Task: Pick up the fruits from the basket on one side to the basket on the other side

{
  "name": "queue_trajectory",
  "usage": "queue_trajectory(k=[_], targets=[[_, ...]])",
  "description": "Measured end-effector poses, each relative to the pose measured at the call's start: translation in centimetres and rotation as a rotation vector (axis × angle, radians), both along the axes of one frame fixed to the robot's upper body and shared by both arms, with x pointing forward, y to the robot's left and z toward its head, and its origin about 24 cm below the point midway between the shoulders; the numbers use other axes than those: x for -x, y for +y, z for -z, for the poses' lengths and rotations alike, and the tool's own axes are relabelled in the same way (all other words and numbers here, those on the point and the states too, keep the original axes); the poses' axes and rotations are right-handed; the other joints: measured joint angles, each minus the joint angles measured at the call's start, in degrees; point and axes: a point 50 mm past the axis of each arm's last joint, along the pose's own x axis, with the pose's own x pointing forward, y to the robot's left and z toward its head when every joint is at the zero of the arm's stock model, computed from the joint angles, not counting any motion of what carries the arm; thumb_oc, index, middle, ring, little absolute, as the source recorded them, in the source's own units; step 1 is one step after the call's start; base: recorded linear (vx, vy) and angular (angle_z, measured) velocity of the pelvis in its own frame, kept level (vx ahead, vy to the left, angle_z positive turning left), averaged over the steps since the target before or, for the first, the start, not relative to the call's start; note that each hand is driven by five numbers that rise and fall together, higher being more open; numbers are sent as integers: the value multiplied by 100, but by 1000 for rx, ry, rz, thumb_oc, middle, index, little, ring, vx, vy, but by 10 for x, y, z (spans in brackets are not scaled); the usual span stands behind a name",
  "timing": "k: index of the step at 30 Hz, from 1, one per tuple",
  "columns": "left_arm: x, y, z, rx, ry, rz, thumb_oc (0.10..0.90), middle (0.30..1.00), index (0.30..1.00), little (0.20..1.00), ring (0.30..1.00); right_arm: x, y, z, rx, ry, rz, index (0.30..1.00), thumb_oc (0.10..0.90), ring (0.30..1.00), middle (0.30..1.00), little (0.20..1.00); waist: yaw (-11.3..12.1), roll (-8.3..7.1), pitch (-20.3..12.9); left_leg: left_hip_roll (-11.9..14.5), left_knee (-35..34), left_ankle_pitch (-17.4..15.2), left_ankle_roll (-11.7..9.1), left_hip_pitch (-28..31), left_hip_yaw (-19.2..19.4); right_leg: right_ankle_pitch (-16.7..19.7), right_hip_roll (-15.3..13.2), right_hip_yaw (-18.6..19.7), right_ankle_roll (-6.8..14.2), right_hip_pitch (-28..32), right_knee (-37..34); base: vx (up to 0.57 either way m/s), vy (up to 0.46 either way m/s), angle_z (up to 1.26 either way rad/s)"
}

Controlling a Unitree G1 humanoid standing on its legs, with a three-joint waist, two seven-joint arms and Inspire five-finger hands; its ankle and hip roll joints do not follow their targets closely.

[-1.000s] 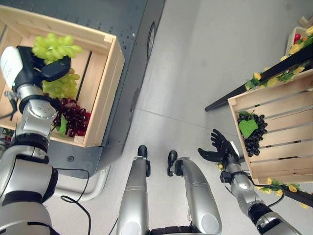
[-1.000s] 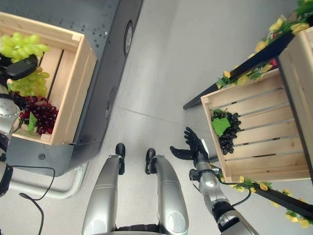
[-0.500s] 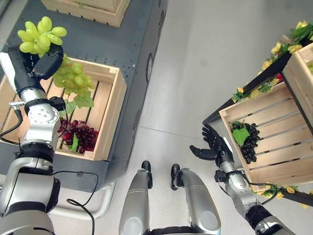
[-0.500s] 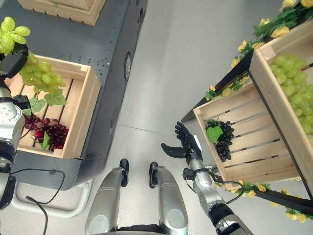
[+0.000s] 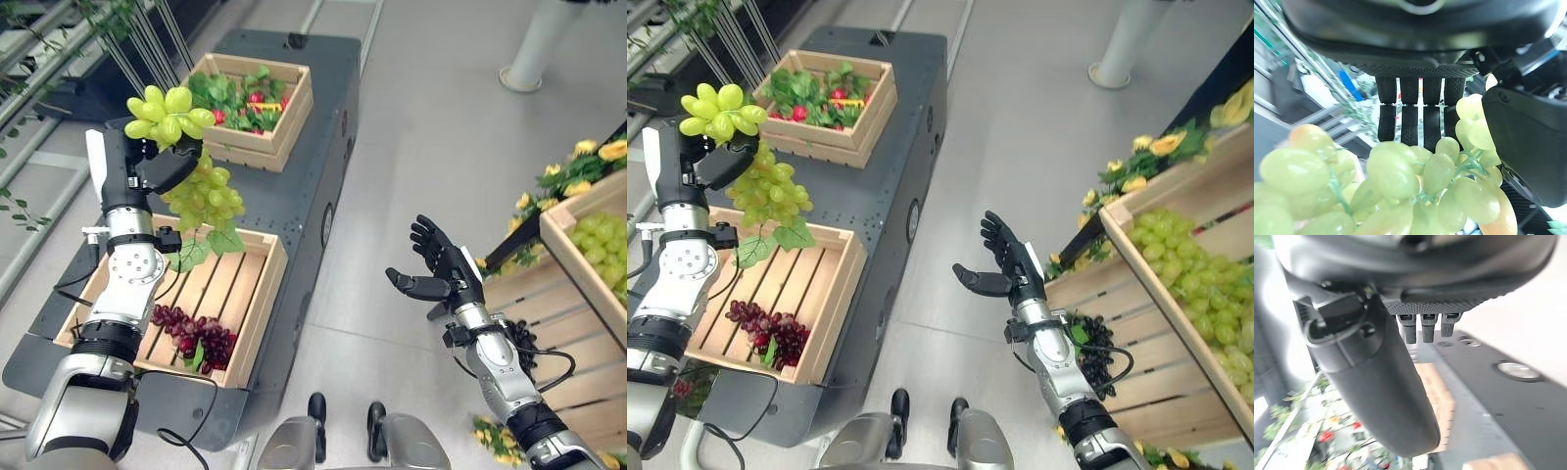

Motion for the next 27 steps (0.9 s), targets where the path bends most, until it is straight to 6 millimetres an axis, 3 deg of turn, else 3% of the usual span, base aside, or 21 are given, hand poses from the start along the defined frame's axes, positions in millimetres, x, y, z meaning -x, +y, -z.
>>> queue_trajectory(k=[6,9,13,16,22,24,27], targets=[[-5,-18,4,96,7,138,400,300,300,300,300,-16,10,-26,-138,-87,6,900,800,900,900,900,20,-3,-301,-26,-639,146,69,533,-40,197,23,-24,101,607,-793,-44,-73,3],[-6,-21,5,152,23,210,400,300,300,300,300,-23,14,-38,-177,-102,-78,900,800,900,900,900,7,-13,-357,-44,-834,191,103,704,-53,339,26,-22,149,854,-1154,-43,-71,-1],[-9,-29,8,175,46,278,400,300,300,300,300,-42,14,-60,-80,-65,-169,900,800,900,900,900,2,-59,-506,-63,-1116,301,124,816,-89,647,45,0,194,1106,-1777,-32,-99,-4],[-11,-30,5,237,45,312,400,300,300,300,300,-53,4,-84,39,-55,-206,900,800,900,900,900,19,-113,-538,-79,-1413,455,142,897,-141,878,54,0,220,1246,-2194,-33,-97,0],[-28,-38,-8,279,67,361,400,300,300,300,300,-84,-9,-142,182,15,-287,900,800,900,900,900,7,-168,-569,-94,-1467,491,167,900,-133,931,43,98,262,1192,-2199,-49,-59,-5],[-32,-45,-18,253,58,399,400,300,300,300,300,-89,-12,-153,157,37,-315,900,800,900,900,900,11,-235,-611,-95,-1468,492,168,892,-129,936,42,116,263,1177,-2199,9,-26,-6],[-37,-55,-30,228,45,448,400,300,300,300,300,-93,-13,-155,106,108,-403,900,800,900,900,900,0,-346,-678,-95,-1469,491,168,891,-113,936,39,141,263,1163,-2199,14,-26,-6]])
